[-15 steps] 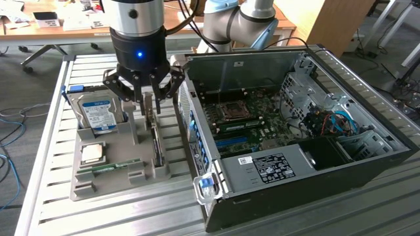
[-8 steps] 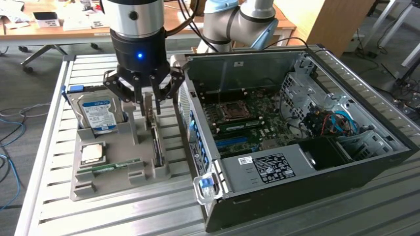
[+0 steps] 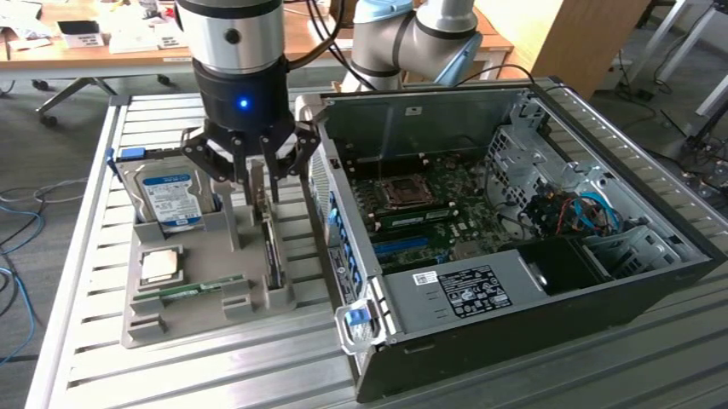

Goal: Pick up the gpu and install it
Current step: 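Pick up the gpu and move the gpu toward the slot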

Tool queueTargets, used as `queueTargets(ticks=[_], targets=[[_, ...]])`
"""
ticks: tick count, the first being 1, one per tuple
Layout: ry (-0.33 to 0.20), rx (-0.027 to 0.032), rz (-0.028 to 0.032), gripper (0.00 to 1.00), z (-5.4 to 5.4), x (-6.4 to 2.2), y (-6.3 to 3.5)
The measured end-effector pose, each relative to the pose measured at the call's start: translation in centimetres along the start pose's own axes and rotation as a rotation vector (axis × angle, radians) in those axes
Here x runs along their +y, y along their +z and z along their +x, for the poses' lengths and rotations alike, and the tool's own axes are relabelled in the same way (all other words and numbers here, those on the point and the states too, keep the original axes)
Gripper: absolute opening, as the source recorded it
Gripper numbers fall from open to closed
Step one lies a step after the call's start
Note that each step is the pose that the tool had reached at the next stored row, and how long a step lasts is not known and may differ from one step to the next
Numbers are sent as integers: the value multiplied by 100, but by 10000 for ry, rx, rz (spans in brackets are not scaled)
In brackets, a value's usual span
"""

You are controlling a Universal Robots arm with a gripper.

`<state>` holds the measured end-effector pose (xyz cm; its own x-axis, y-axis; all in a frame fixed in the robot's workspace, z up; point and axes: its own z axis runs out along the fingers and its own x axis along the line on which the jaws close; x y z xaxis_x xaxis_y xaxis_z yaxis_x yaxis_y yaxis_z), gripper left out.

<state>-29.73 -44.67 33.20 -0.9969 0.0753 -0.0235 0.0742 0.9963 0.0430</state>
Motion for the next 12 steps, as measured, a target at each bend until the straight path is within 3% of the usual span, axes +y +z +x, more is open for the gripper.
queueTargets(ticks=[12], targets=[[0, -2, -2, 36, 1, -1, 33]])
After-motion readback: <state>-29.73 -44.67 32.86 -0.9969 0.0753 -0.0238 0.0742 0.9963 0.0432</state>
